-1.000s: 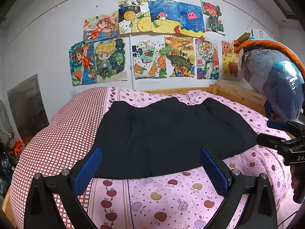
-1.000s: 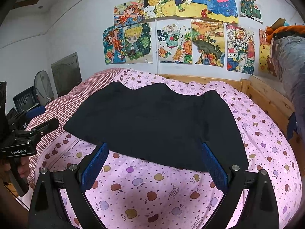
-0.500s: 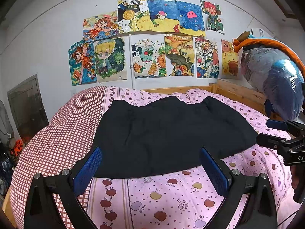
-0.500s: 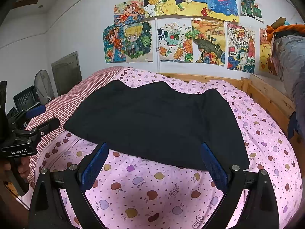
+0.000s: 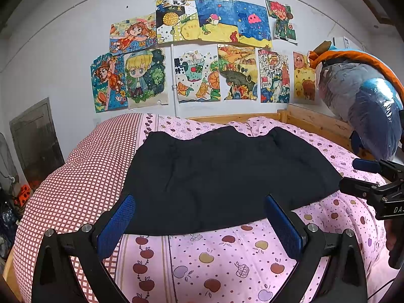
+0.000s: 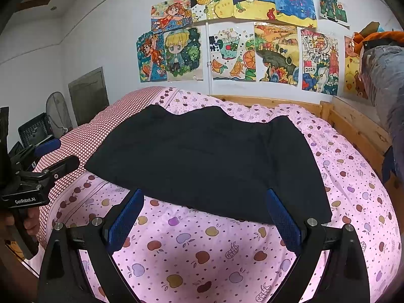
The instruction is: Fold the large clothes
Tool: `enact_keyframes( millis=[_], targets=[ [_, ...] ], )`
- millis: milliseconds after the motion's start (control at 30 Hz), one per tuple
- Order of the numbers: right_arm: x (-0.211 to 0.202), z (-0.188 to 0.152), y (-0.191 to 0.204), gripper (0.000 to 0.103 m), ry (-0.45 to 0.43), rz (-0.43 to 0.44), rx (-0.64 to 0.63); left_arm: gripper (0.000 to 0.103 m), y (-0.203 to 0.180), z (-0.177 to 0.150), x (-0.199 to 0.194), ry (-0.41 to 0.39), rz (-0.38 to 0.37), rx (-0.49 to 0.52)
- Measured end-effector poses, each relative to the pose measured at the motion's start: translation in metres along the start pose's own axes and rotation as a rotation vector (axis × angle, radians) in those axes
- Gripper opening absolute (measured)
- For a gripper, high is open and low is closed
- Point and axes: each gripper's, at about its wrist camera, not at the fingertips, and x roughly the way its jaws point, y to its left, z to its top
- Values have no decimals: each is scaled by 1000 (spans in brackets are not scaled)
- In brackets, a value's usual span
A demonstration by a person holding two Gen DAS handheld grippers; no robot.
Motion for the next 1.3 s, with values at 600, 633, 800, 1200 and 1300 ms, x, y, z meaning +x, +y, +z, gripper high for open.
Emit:
enact_keyframes(
  millis=[600,633,800,1200,1300],
  targets=[
    [3,-4,3,95,8,3,4,103,0,-1,1,4,0,-1],
    [4,-4,3,95,8,2,5,103,0,0,1,4,0,0],
    [4,-6,3,95,10,3,9,103,0,1,0,4,0,-1],
    [5,-6,1,95,16,2,17,103,0,2,0,6,0,-2],
    [5,-7,1,95,18,2,19,103,0,1,1,9,-1,-2]
  ],
)
